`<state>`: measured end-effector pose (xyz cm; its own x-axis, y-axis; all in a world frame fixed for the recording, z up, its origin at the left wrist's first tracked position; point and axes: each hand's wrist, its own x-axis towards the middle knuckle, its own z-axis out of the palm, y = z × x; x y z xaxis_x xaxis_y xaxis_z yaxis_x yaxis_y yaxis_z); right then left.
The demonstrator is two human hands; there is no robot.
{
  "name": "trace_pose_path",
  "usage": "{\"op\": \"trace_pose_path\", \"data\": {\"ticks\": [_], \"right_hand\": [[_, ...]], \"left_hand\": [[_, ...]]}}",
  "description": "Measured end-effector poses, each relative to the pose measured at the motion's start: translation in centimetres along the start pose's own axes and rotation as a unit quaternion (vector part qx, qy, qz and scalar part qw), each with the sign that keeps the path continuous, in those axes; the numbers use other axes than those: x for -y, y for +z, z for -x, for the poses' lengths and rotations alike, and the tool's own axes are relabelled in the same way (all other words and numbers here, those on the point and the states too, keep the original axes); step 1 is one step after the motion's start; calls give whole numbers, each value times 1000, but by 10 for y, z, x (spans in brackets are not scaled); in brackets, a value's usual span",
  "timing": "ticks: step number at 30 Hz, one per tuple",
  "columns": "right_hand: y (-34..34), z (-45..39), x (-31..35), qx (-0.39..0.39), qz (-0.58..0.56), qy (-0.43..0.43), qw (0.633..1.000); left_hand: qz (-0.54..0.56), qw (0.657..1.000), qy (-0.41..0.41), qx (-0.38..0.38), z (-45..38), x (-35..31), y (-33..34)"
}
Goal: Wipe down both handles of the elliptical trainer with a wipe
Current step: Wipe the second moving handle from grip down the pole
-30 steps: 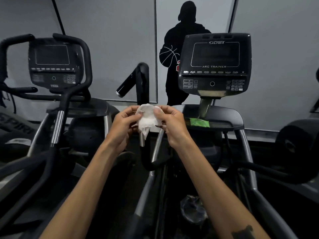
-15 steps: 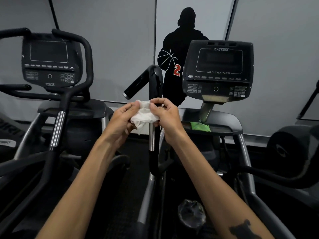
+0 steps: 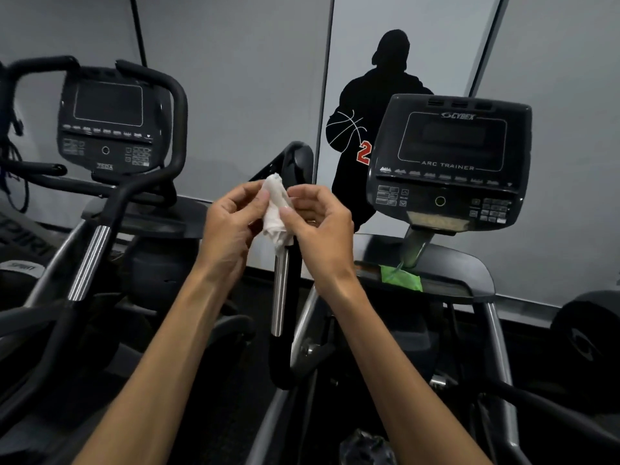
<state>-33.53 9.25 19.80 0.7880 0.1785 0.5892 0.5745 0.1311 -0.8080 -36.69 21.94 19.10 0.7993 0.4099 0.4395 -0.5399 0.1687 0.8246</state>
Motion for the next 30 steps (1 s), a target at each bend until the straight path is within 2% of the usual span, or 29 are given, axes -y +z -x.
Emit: {"op": "trace_pose_path", "data": {"ticks": [3, 5, 8, 11, 16, 18, 23, 30], "right_hand": [[0, -19, 3, -25, -56, 14, 998], [5, -26, 3, -47, -72, -1, 996], [13, -30, 0, -48, 57, -93, 993], [16, -40, -5, -43, 178, -174, 967], [19, -60, -9, -68, 320, -227, 917], [23, -68, -10, -62, 370, -241, 895], [37, -84, -11, -39, 394, -212, 894], [40, -101, -4, -9, 450, -272, 851]], "left_hand": [[-45, 997, 61, -8, -8, 3, 6], [-41, 996, 71, -37, -9, 5, 11], [-84, 992, 84, -37, -13, 3, 11], [-125, 983, 98, -92, -33, -5, -9], [-289, 927, 127, -201, -86, 3, -46], [-331, 908, 132, -220, -106, 12, -54], [-410, 872, 167, -209, -138, 38, -58], [-542, 781, 302, -69, -113, 86, -80]]}}
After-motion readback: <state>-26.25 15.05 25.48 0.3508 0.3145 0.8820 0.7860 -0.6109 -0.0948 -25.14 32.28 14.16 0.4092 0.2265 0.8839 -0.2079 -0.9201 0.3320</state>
